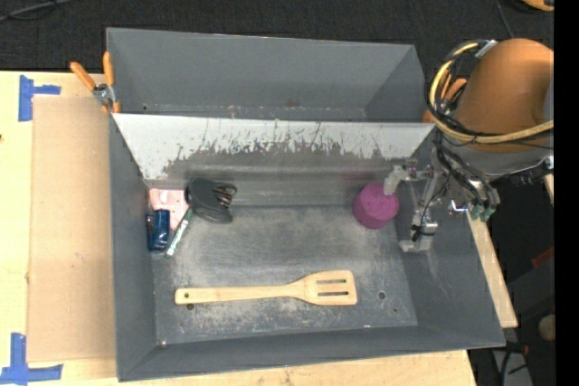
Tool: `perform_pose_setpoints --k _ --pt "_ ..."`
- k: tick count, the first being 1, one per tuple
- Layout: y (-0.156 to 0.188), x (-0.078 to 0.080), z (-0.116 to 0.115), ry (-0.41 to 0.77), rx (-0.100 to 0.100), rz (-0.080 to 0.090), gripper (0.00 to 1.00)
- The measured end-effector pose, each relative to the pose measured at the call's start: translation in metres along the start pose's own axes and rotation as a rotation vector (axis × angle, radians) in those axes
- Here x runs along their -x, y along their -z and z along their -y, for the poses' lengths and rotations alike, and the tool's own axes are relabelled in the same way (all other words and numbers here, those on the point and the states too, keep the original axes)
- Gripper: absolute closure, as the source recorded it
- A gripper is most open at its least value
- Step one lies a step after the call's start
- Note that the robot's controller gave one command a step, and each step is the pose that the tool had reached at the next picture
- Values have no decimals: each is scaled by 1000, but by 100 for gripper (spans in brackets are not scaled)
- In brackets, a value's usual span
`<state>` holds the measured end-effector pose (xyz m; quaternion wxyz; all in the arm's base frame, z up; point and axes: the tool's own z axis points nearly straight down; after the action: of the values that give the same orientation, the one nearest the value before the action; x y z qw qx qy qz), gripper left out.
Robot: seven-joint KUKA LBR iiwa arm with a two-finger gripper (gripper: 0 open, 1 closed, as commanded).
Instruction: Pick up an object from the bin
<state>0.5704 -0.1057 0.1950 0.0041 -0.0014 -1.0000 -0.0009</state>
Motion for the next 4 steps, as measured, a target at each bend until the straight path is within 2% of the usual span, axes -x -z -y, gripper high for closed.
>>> perform_pose_setpoints --k 1,2,3,4 --pt "5 2 0 3 -1 8 0" --pt "-71 -29 -46 68 -2 10 0" --pt "-70 -49 -72 234 -5 9 0" --pt "-90 -76 -159 209 -2 4 0"
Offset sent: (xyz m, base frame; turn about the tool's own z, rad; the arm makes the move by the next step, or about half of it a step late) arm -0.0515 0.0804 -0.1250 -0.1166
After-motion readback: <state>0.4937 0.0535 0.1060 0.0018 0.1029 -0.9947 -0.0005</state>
